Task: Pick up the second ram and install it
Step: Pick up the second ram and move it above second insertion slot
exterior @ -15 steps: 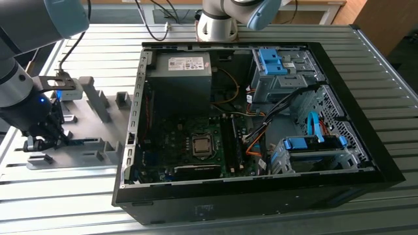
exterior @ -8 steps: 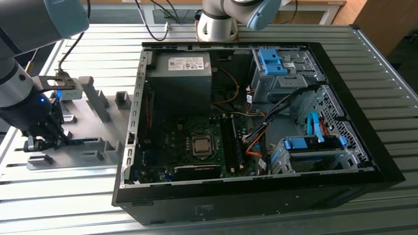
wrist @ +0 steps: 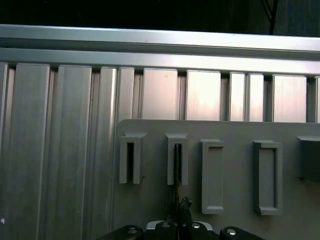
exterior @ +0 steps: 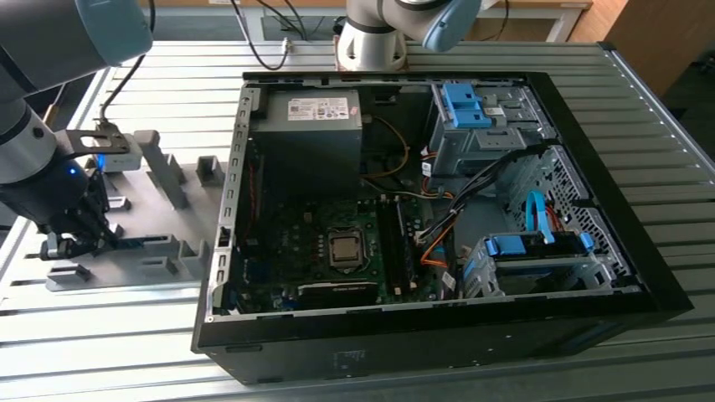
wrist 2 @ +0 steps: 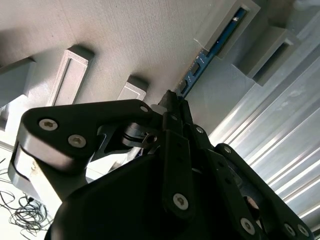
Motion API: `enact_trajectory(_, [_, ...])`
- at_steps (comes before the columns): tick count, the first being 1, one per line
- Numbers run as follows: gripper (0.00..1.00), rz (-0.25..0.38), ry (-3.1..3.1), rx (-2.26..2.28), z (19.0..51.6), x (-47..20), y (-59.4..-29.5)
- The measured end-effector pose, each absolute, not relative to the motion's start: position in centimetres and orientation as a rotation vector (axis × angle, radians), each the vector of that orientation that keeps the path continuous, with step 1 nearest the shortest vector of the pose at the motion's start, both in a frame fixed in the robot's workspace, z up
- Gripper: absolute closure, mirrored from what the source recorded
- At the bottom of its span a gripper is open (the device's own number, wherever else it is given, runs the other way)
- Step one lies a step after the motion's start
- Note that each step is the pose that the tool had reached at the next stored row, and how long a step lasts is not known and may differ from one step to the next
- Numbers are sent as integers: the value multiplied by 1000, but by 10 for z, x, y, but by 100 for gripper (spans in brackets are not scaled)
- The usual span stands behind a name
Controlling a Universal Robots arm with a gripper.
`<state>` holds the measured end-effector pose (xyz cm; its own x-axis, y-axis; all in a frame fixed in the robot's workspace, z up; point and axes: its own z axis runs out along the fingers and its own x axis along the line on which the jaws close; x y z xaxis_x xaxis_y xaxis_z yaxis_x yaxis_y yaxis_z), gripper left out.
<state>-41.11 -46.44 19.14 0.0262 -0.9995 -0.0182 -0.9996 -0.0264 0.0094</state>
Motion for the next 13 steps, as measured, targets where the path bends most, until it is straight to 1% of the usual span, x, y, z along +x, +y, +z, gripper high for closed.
enact_trajectory(6, [86,31,2189,-2245,193,-411,-464])
enact_trajectory(13, [86,31,2189,-2245,202,-411,-464])
